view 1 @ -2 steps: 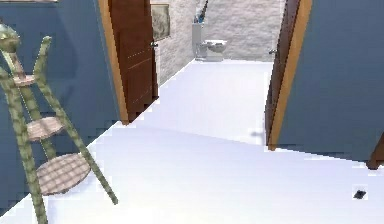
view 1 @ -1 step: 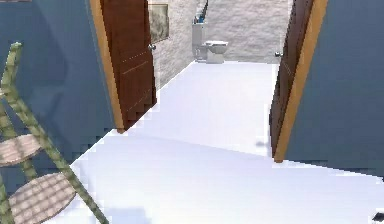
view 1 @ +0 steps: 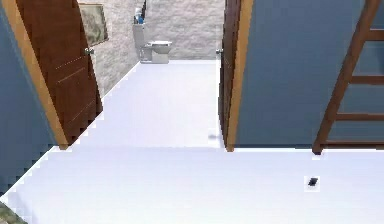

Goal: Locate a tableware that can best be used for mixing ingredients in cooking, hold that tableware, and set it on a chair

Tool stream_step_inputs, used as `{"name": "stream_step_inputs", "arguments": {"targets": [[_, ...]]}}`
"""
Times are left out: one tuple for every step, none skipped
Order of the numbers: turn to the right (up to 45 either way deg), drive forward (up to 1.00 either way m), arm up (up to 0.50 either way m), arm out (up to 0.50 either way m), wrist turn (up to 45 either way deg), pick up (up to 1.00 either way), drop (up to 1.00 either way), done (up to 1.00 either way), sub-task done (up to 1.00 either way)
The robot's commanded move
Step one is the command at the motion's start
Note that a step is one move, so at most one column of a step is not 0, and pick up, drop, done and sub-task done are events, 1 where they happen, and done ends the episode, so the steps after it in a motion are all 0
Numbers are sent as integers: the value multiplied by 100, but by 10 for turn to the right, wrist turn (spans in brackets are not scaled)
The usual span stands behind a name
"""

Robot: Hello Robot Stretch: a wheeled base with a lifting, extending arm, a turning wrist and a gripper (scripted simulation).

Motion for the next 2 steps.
{"name": "stream_step_inputs", "arguments": {"targets": [[0, 30, 0, 0, 0, 0, 0, 0, 0], [-60, 0, 0, 0, 0, 0, 0, 0, 0]]}}
